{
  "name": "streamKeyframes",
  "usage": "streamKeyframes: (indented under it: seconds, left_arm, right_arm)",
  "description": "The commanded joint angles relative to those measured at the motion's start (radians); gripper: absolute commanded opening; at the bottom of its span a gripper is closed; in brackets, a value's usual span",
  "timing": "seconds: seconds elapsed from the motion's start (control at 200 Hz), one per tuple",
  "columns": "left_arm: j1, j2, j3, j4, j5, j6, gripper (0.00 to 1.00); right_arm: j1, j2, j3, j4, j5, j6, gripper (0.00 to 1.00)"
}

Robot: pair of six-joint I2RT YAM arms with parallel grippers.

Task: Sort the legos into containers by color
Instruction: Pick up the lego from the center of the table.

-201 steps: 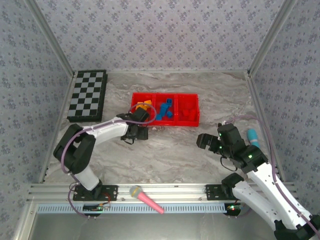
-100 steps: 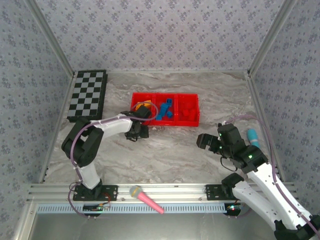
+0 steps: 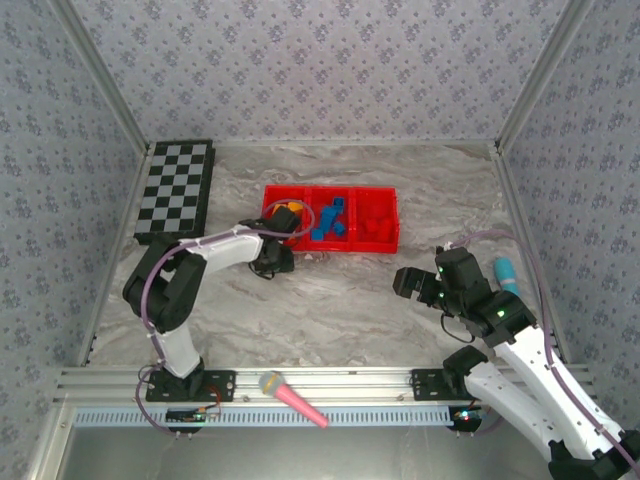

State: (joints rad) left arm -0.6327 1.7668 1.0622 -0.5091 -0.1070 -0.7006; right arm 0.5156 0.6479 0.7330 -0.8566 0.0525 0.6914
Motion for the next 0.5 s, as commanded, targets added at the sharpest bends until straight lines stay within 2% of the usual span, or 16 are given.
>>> streamKeyframes:
  seconds: [0.0,0.32,0.495]
  left_arm:
    - [-0.001,-0.045,-0.044,0.059,0.029,0.01,0.28]
    - [-0.073,-0.303,-0.079,-0.019,-0.038,0.012,0.28]
    - [-0.111,-0.36,-0.045,-0.009,-0.05,0.008,0.29]
  right_arm:
    - [0.003,-0.01,0.004,-0.023,0.001,-0.001,1.0]
    - [0.0,0.008,-0.003,0.008,0.001,-0.002,1.0]
    - [0.003,0.013,-0.006,0.018,-0.002,-0.001,1.0]
